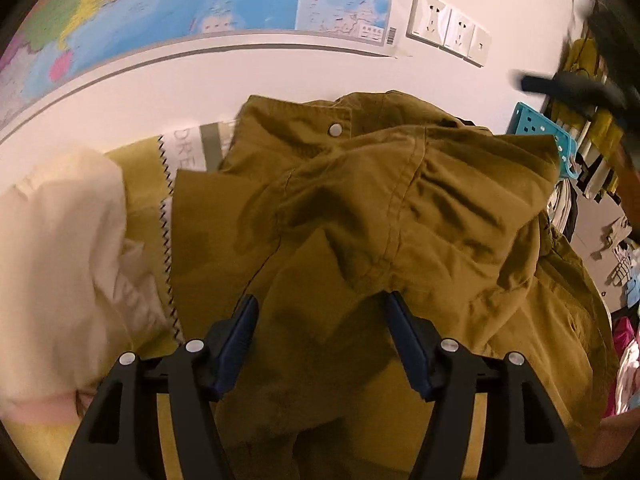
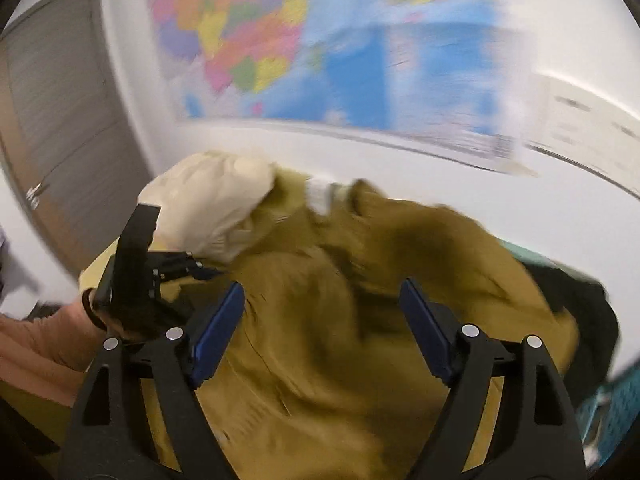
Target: Fold large clothes
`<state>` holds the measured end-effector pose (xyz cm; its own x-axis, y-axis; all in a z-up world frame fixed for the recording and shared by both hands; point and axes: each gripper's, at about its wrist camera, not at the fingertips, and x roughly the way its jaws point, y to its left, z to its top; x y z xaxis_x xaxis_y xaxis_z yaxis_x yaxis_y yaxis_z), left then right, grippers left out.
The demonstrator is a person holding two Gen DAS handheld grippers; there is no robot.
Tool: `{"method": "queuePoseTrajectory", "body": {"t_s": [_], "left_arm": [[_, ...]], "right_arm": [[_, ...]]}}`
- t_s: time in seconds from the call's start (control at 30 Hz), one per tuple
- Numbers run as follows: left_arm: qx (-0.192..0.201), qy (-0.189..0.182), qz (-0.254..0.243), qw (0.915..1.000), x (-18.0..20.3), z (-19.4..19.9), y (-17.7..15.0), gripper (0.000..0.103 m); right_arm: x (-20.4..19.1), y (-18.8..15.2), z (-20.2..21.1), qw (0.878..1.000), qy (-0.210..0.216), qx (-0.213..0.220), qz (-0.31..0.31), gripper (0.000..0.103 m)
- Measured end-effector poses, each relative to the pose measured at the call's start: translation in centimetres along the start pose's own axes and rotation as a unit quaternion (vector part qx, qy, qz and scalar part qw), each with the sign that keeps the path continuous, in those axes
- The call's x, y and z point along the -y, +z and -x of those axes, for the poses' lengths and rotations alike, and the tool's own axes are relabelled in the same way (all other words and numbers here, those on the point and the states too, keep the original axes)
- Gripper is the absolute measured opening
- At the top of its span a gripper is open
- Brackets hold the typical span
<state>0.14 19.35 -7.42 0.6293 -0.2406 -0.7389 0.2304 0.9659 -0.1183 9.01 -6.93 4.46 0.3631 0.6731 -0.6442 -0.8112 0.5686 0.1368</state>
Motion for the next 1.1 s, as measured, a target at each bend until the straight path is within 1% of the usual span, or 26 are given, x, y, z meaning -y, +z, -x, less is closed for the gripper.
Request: {"method": "queuePoseTrajectory", "body": {"t_s": [0.07,0.1,0.17,0.23,0.27,0.3,0.37,0.4,0.43,0.47,0.5,0.53,0.57,0.6,0.67,0.7,0.73,0.77,0.83,0.9,0.93,0.97,1.0,1.03,1.07,1.1], "left_arm": [[-0.001,0.002,0.006,1.0000,-0.3,0.3,-0.8,0.064],[-0.001,-0.001,0.009,1.0000,-0.4,0.4,-1.2,0.064],[-0.002,-0.001,0.013,0.9999,-0.6,0.4,-1.9,0.064],[0.000,-0.004,0.013,0.9999,-0.7,0.4,-2.4,0.064],[0.002,-0.004,0.012,0.9999,-0.7,0.4,-2.6,0.064],[0.006,-0.007,0.012,0.9999,-0.7,0.4,-2.8,0.065],[0.011,-0.012,0.012,0.9998,-0.8,0.3,-3.0,0.067],[0.012,-0.016,0.013,0.9997,-0.9,0.2,-3.1,0.067],[0.012,-0.020,0.014,0.9996,-1.0,0.1,-3.1,0.067],[0.014,-0.024,0.015,0.9995,-1.2,0.1,-3.2,0.068],[0.015,-0.026,0.016,0.9994,-1.3,0.1,-3.2,0.068],[0.017,-0.030,0.020,0.9992,-1.5,0.1,-3.3,0.068],[0.019,-0.033,0.023,0.9990,-1.7,0.1,-3.3,0.068],[0.021,-0.036,0.027,0.9988,-1.8,0.2,-3.3,0.068],[0.029,-0.040,0.034,0.9982,-2.2,0.5,-3.5,0.069],[0.035,-0.040,0.040,0.9978,-2.5,0.7,-3.6,0.070],[0.040,-0.036,0.043,0.9976,-2.6,1.0,-3.7,0.070],[0.048,-0.033,0.046,0.9973,-2.7,1.3,-3.8,0.072],[0.055,-0.033,0.054,0.9965,-3.1,1.7,-3.9,0.075],[0.050,-0.025,0.060,0.9966,-3.4,1.5,-4.0,0.075],[0.044,-0.017,0.063,0.9969,-3.5,1.3,-4.2,0.075],[0.042,-0.016,0.065,0.9969,-3.6,1.2,-4.3,0.075],[0.039,-0.015,0.066,0.9969,-3.6,1.2,-4.4,0.075],[0.037,-0.013,0.064,0.9971,-3.6,1.3,-4.4,0.075],[0.040,-0.012,0.060,0.9973,-3.4,1.6,-4.4,0.075],[0.045,-0.010,0.053,0.9976,-3.3,1.9,-4.3,0.075]], "right_arm": [[-0.6,2.9,-5.1,0.998,0.033,-0.053,0.003,0.075],[-0.9,3.7,-6.9,0.997,0.040,-0.073,0.002,0.074],[-1.4,5.5,-12.0,0.991,0.041,-0.125,0.004,0.070],[-1.6,6.1,-16.0,0.984,0.053,-0.170,0.003,0.068],[-1.6,6.1,-17.4,0.981,0.055,-0.189,0.002,0.068],[-1.8,6.0,-19.4,0.974,0.062,-0.217,0.003,0.071],[-2.0,5.4,-22.4,0.966,0.037,-0.255,0.012,0.071],[-2.2,4.9,-23.1,0.963,0.035,-0.268,0.019,0.071],[-2.3,4.7,-24.2,0.959,0.025,-0.280,0.027,0.069],[-2.3,4.2,-24.9,0.956,0.016,-0.292,0.033,0.063],[-2.5,3.9,-25.6,0.952,0.015,-0.302,0.041,0.044],[-2.8,3.7,-26.0,0.952,0.013,-0.301,0.053,0.025],[-3.3,3.9,-25.9,0.954,0.014,-0.291,0.071,0.015],[-3.6,4.2,-25.6,0.956,0.023,-0.281,0.078,0.007],[-4.4,5.5,-24.4,0.966,0.029,-0.241,0.088,0.007],[-5.1,6.7,-23.3,0.973,0.049,-0.205,0.093,0.006],[-5.5,7.4,-22.6,0.977,0.059,-0.181,0.099,0.006],[-6.4,8.4,-21.7,0.981,0.070,-0.146,0.111,0.006],[-7.4,9.1,-21.5,0.981,0.083,-0.119,0.127,0.007],[-8.4,8.7,-23.0,0.978,0.070,-0.121,0.154,0.007],[-8.5,8.3,-24.3,0.977,0.058,-0.130,0.157,0.009],[-8.3,7.5,-26.0,0.975,0.037,-0.149,0.157,0.012],[-8.2,6.9,-26.9,0.974,0.018,-0.164,0.158,0.019],[-7.9,6.5,-27.8,0.971,-0.013,-0.177,0.157,0.032],[-7.5,6.3,-28.0,0.971,-0.037,-0.179,0.152,0.038],[-6.9,6.6,-26.7,0.978,-0.032,-0.160,0.130,0.043]]}}
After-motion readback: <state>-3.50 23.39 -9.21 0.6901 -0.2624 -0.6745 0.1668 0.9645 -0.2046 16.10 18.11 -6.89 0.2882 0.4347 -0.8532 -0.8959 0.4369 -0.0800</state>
